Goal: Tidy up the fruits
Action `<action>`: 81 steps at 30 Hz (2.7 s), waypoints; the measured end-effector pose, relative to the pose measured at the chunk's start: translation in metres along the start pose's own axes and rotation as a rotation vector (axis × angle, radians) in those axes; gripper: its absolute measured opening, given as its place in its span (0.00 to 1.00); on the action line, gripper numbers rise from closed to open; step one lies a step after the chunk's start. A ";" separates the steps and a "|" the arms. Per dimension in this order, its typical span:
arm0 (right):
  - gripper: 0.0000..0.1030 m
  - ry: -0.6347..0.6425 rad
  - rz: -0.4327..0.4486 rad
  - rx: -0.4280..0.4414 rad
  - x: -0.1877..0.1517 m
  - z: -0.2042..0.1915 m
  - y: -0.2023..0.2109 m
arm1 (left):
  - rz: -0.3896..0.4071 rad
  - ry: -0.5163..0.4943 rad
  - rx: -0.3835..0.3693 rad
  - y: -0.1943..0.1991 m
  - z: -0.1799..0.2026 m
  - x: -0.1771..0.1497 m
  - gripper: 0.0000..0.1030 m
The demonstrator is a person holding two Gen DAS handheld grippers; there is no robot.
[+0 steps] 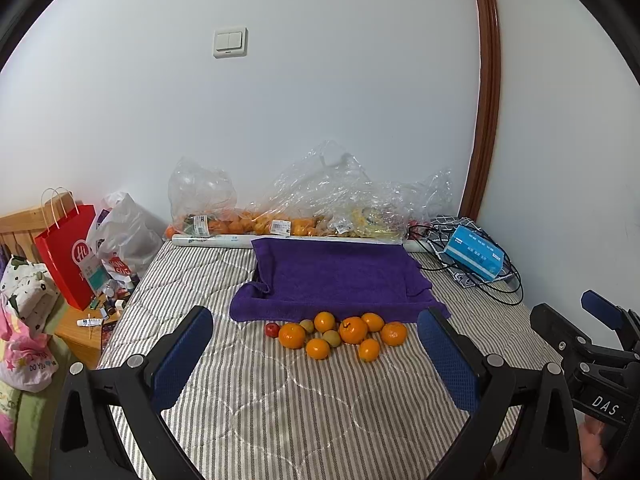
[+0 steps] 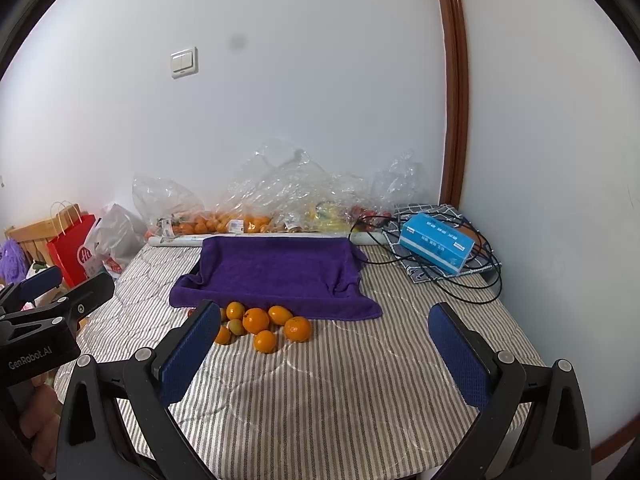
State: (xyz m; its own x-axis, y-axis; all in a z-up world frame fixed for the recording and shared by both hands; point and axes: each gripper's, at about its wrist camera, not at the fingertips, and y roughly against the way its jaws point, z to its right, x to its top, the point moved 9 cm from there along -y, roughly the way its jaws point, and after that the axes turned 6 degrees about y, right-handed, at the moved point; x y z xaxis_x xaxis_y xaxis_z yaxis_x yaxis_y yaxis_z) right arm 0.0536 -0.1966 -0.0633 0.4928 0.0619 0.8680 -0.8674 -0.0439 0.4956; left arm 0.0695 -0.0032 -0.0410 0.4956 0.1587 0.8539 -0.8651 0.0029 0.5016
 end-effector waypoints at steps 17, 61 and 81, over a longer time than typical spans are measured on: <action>0.99 0.004 0.004 0.005 -0.001 -0.001 0.002 | 0.002 0.000 0.001 0.000 0.001 0.000 1.00; 0.99 0.043 -0.124 0.026 -0.032 -0.012 -0.128 | -0.159 0.094 0.077 -0.124 -0.077 -0.026 0.96; 0.70 0.053 -0.294 0.138 -0.088 -0.046 -0.245 | -0.320 0.093 0.098 -0.202 -0.116 -0.083 0.95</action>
State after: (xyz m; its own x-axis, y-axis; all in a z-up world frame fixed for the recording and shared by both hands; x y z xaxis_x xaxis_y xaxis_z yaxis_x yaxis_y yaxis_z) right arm 0.2190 -0.1450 -0.2627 0.7136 0.1439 0.6856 -0.6690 -0.1505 0.7279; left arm 0.1941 0.0981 -0.2288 0.7278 0.2548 0.6367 -0.6529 -0.0267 0.7570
